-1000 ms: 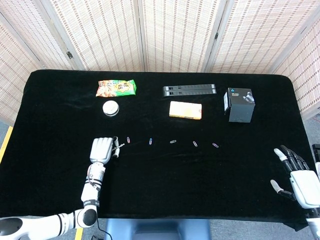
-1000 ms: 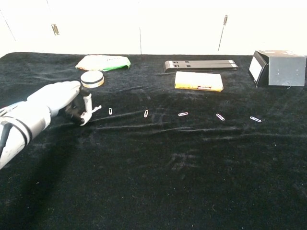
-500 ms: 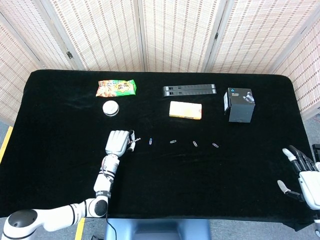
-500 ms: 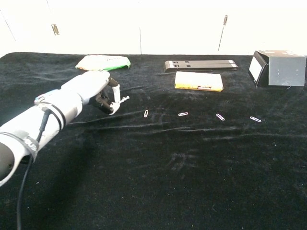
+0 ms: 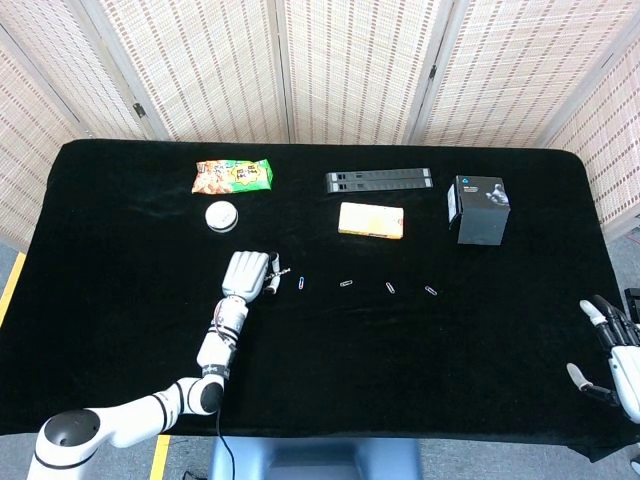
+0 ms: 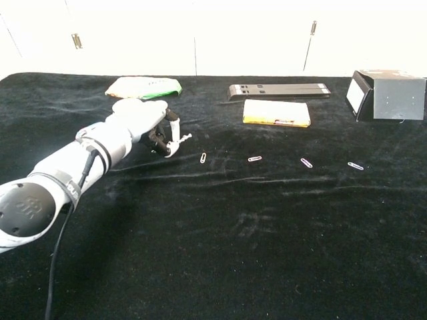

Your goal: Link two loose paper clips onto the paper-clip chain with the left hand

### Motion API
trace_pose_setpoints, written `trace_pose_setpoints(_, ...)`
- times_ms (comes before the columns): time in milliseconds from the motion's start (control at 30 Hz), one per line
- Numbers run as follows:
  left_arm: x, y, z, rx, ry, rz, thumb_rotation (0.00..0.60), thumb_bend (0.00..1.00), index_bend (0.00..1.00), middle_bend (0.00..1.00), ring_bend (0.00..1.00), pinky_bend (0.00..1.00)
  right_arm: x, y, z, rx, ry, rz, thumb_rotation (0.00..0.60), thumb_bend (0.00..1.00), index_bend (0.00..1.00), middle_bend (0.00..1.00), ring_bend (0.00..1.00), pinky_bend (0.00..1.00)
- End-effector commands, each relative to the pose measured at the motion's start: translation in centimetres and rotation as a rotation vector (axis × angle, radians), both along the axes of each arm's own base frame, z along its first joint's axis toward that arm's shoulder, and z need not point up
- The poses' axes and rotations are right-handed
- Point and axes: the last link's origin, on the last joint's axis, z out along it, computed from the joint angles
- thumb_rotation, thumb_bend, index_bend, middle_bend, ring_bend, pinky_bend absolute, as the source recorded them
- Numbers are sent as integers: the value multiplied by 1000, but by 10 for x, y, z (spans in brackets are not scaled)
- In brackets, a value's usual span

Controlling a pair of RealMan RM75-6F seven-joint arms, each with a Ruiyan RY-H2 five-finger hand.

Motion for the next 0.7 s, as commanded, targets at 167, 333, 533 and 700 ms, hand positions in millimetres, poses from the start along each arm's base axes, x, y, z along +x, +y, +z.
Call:
trace_pose_setpoints(167, 1, 1, -3, -14, -10, 2, 600, 657, 760, 1000, 1000, 1000, -1, -3, 0, -4, 0, -7, 600, 335, 0, 0, 0, 119)
trace_pose_setpoints(333, 21, -7, -9, -26, -21, -59, 600, 658, 760, 1000, 1000, 1000, 0, -3, 0, 7, -6, -7, 600, 335, 0, 0, 0, 119)
trace_pose_setpoints(533, 42, -14, -22, -46, -18, -105, 600, 658, 761, 1000, 1000, 1000, -5, 4, 6, -10, -19, -20, 600, 335, 0, 0, 0, 119)
trace_pose_setpoints(700, 57, -18, -34, -67, -8, -140, 600, 658, 761, 1000, 1000, 1000, -8, 12, 10, -22, -27, -29, 600, 335, 0, 0, 0, 119)
